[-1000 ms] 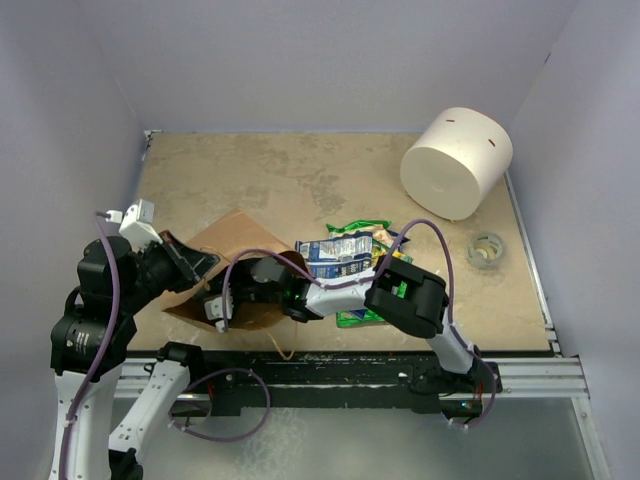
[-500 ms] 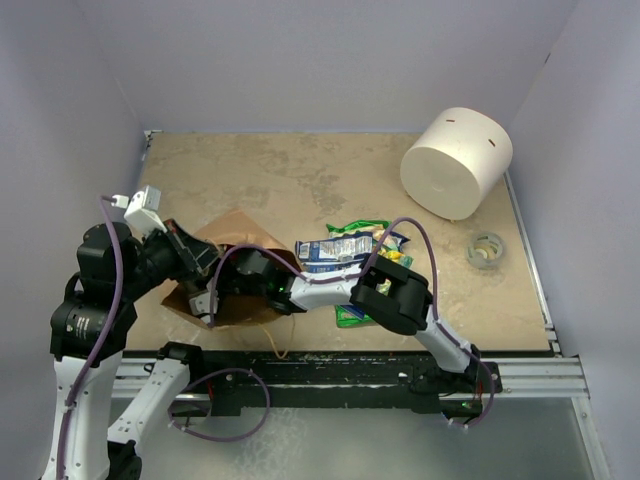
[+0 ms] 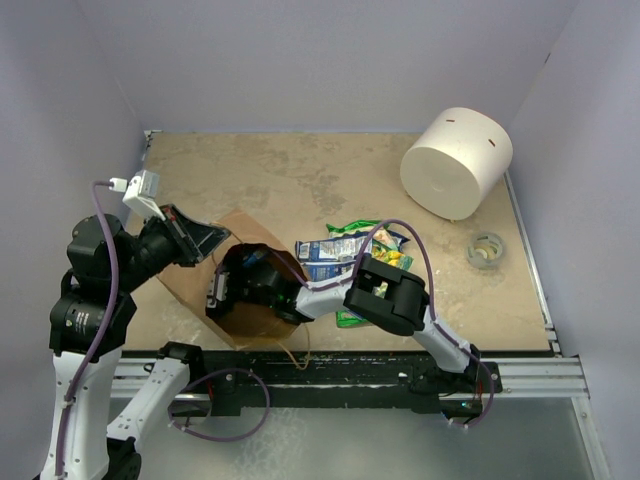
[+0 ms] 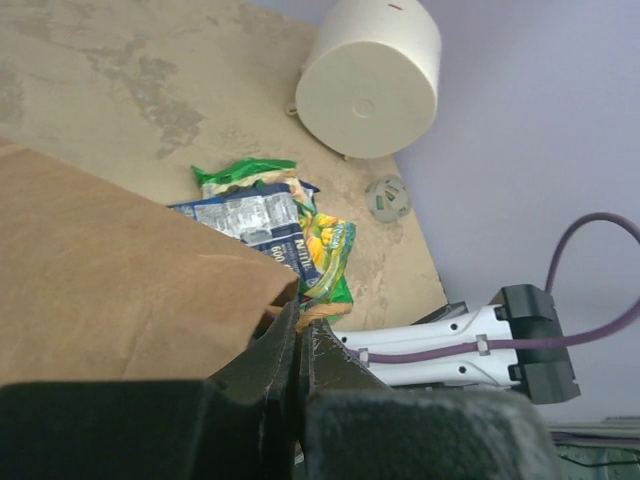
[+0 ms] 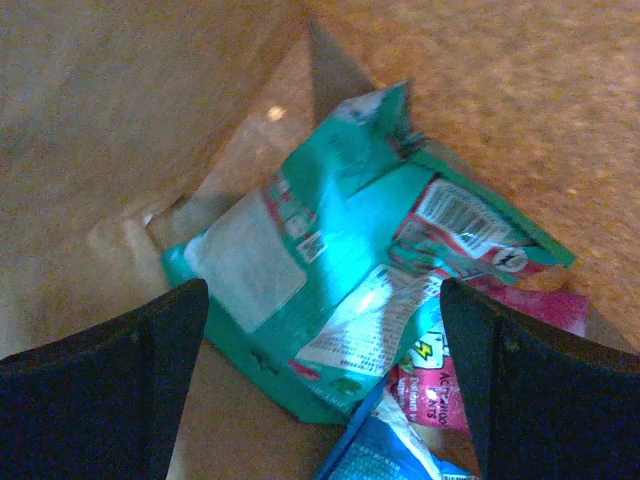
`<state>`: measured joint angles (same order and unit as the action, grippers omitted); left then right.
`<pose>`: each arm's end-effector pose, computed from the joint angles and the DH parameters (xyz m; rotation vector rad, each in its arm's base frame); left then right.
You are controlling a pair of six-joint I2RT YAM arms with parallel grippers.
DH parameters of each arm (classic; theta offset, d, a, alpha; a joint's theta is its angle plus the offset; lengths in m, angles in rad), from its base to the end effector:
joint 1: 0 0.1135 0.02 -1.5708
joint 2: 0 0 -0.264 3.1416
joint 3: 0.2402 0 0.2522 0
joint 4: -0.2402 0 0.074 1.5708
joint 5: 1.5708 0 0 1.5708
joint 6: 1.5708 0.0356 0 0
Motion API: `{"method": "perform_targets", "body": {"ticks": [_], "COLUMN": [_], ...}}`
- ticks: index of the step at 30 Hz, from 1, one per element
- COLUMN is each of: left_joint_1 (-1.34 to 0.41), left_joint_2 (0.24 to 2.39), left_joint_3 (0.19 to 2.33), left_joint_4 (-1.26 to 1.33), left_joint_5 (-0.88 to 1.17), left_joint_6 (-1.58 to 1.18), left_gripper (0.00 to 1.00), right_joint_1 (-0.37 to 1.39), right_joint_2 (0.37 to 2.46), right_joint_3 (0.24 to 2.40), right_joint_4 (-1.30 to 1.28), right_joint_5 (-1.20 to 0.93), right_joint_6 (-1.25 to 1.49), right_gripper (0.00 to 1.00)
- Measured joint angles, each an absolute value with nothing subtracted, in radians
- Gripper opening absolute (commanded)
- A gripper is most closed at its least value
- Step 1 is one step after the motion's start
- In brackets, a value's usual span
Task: Take the snacks out of the paper bag
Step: Take out the snack from the paper bag.
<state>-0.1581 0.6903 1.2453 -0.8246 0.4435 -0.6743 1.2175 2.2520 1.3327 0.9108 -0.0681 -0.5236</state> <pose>0.0917 -0.0301 0.4334 -0.1699 1.9228 -0.9778 0.1680 0.4625 0.1592 -1.2662 0.9959 0.5944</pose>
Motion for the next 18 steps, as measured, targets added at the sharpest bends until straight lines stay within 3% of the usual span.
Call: {"method": "perform_targets", "body": {"ticks": [9,14,18], "left_joint_1": [-0.159,-0.158,-0.158], "left_joint_2": [0.701,0.701,0.694], "left_joint_3": [1.227,1.215,1.213], "left_joint_4": [-0.741,-0.742,-0.757], "left_joint_5": [0.539,0.550,0.546], "left_joint_6": [-0.698,-0.697,-0.695], "left_gripper": [0.00,0.00,0.00], "right_joint_1": [1.217,1.219,1.216], "right_joint_2": [2.306,2.397,2.408], "right_joint_3": [1.427,1.539,1.558], "right_joint_4": [0.965,0.912,0.885], "right_joint_5": [0.109,0.234,0.277], "right_joint_6": [-0.346,-0.283,-0.250], "right_gripper": [0.99,0.85,0.65]}}
